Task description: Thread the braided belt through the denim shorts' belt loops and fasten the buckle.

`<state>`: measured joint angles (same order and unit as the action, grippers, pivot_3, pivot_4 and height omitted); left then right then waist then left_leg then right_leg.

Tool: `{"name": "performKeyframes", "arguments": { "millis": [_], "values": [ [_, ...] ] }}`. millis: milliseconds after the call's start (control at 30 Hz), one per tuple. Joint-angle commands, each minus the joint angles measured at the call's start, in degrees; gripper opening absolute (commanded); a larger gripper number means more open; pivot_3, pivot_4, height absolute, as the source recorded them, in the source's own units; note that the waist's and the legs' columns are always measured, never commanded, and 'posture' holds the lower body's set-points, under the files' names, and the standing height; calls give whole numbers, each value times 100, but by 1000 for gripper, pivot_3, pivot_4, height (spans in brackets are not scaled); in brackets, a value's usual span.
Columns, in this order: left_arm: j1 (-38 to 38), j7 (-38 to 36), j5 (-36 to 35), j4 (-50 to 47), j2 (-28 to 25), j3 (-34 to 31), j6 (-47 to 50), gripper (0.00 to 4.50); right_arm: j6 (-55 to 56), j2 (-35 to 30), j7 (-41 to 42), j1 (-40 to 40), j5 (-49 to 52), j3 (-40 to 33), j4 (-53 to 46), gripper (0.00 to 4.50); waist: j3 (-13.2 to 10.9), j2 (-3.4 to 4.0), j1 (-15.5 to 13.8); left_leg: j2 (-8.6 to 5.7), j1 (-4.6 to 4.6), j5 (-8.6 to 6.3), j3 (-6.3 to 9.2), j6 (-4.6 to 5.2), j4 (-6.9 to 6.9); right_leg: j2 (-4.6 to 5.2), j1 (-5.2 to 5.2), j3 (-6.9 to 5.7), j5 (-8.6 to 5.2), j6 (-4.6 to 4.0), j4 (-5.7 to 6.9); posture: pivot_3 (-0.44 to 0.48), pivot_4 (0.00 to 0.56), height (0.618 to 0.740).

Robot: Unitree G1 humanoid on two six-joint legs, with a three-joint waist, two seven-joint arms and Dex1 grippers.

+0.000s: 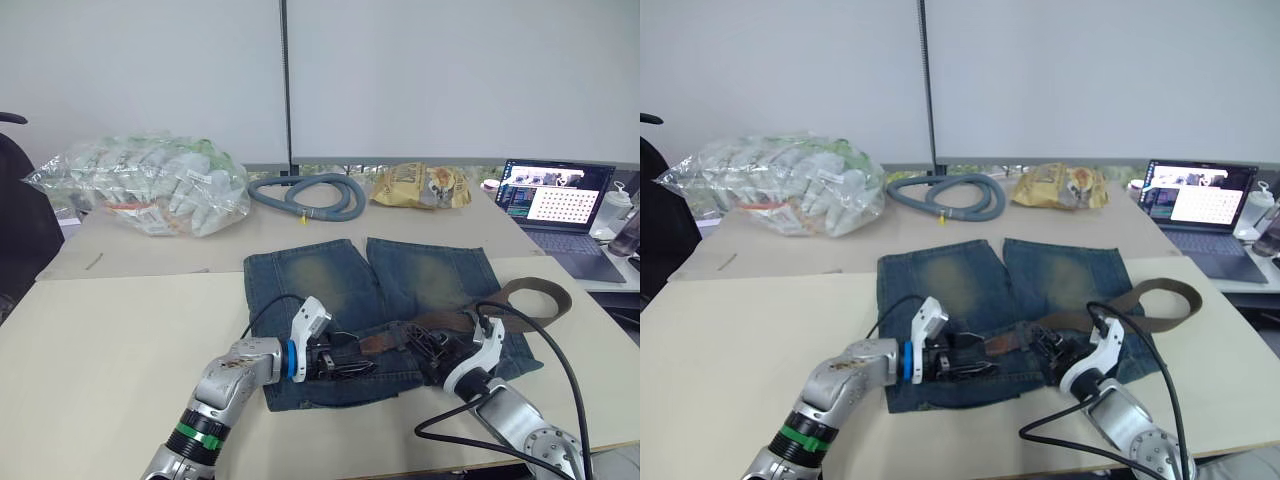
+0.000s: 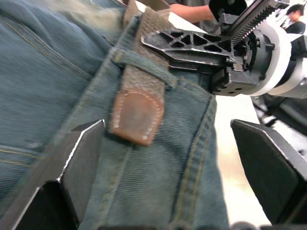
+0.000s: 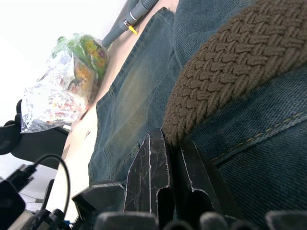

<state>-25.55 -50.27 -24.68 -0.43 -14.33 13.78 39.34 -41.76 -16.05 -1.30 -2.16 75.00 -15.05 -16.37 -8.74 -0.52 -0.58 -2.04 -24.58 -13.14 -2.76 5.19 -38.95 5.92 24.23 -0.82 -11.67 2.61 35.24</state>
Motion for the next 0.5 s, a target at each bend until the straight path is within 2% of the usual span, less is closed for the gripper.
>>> {"name": "performKeyframes", "arguments": {
  "millis": [33, 267, 500],
  "values": [
    [-103, -72, 83, 64, -83, 108, 14, 4472, 32, 36, 111, -55, 16, -19, -283, 0, 0, 0, 1, 0, 0, 0, 0, 0, 0, -3, 0, 1, 0, 0, 1, 0, 150, 740],
    [-102, -13, 49, 103, -82, 113, 149, 4472, 58, 83, 114, -37, -45, 8, -320, 0, 0, 0, -2, 1, 1, 0, -1, 0, 0, 3, 0, 5, 0, -1, 1, 0, 150, 740],
    [-146, 262, -487, -79, 347, -254, 703, 4472, 24, 89, 170, -25, -120, 50, -348, 0, 0, 0, -2, 1, 2, 0, -1, 0, 0, 17, 1, 7, 0, -1, 1, 0, 150, 740]
  ]
}}
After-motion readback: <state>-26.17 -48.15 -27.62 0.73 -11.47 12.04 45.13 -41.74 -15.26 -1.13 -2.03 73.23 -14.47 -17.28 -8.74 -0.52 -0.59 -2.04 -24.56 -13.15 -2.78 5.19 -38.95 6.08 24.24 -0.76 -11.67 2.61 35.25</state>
